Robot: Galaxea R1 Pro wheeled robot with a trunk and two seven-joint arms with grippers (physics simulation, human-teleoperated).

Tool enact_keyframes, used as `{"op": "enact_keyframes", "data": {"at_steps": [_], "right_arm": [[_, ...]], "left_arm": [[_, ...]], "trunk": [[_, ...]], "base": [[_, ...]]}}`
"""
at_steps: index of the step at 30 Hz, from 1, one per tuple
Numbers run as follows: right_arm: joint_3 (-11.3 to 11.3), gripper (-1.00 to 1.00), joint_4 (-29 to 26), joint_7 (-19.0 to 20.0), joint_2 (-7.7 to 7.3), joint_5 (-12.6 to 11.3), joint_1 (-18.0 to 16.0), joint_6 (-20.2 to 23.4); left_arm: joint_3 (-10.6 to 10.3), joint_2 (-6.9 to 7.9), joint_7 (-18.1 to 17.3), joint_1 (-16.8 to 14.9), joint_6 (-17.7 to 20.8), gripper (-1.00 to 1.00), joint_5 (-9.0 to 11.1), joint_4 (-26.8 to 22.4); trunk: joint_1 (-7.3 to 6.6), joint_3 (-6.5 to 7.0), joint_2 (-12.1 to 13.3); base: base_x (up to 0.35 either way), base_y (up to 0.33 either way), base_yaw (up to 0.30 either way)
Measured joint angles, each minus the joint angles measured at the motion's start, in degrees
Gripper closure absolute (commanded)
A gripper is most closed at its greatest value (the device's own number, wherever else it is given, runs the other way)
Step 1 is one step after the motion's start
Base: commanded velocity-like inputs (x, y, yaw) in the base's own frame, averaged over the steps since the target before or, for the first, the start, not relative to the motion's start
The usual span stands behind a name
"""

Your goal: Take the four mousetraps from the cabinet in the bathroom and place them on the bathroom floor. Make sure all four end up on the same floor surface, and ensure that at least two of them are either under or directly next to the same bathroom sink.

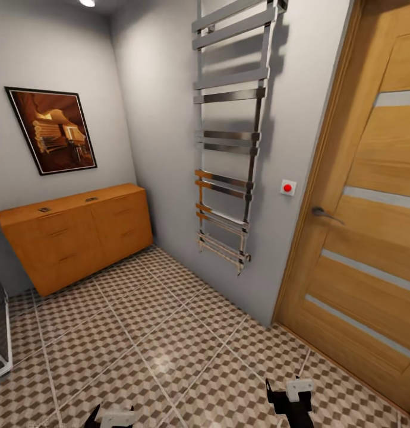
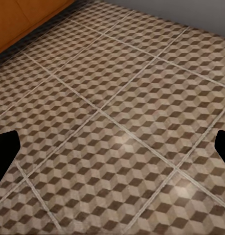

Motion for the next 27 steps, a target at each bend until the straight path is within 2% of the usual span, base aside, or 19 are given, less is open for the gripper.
{"op": "enact_keyframes", "data": {"at_steps": [27], "right_arm": [[0.0, -1.00, 0.0, 0.0, 0.02, 0.0, 0.0, 0.0]], "left_arm": [[0.0, 0.00, 0.0, 0.0, 0.0, -1.00, 0.0, 0.0]], "trunk": [[0.00, 0.00, 0.0]], "base": [[0.000, 0.000, 0.258]]}}
